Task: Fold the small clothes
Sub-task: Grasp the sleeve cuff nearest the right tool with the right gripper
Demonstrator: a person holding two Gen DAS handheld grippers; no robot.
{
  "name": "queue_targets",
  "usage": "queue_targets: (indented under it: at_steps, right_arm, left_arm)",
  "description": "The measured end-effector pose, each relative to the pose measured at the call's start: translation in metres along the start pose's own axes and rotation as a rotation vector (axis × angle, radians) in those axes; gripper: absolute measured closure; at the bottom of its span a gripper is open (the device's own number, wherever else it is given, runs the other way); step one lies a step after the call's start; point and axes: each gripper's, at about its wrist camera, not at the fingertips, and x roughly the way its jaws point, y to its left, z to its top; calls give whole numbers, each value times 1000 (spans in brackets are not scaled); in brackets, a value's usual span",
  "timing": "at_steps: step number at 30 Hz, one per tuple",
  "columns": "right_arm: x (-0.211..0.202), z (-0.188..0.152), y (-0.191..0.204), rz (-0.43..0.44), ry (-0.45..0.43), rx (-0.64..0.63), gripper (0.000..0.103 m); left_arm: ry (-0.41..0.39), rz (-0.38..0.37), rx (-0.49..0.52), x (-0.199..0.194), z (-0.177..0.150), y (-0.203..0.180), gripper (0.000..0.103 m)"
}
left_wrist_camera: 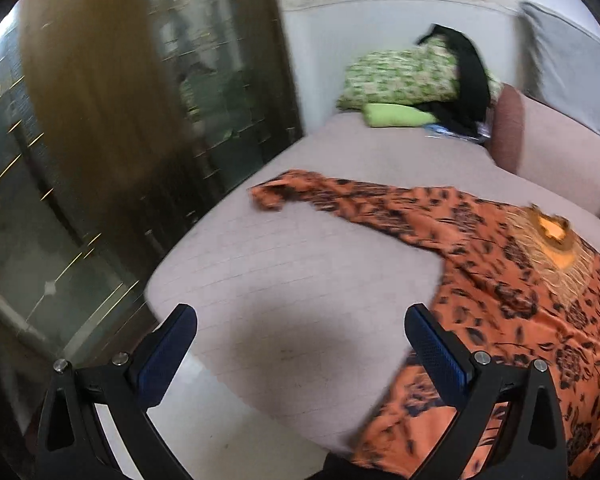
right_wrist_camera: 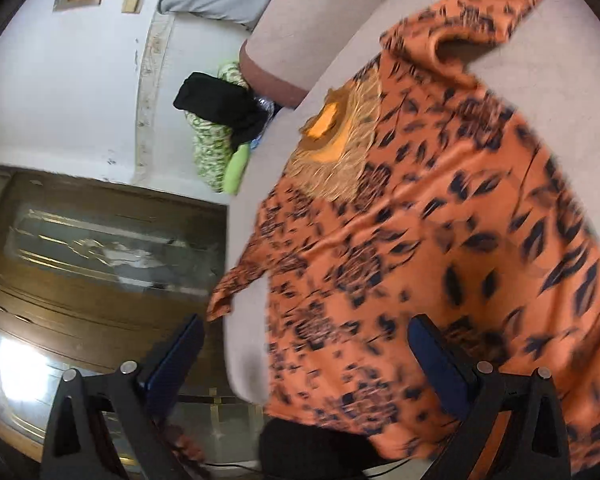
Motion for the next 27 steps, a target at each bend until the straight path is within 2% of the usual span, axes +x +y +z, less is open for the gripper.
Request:
queue_targets:
  at_steps: [4, 8, 13, 18, 21, 25, 26, 27]
  right_arm:
    - [-22, 29, -11, -73, -114, -36, 1]
    - [-42, 70, -43, -140, -215, 19, 1]
    - [-51, 115, -95, -143, -245, 169, 1]
    - [-45, 134, -109, -178, -246, 167, 1]
    - [-38, 149, -113, -203, -261, 145, 1]
    - [-41, 188, -144, -232, -345, 209, 1]
    - [-41, 199, -154, -245, -360, 234, 2]
    - [-40, 213, -167, -262, -374, 261, 8]
  left_arm:
    - [-26, -77, 85, 1, 13, -61, 0]
    - [-50, -135, 175, 4, 20, -129, 0]
    - [-25, -227, 251, 23, 27, -221, 0]
    - [-26, -256, 264, 43, 35, -291, 0]
    - [-41, -253, 278, 53, 33, -319, 0]
    - [-52, -272, 307, 66, 18, -333, 0]
    - [-46, -268, 328, 73, 14, -335, 0]
    - [-24, -253, 351, 81, 12, -338, 0]
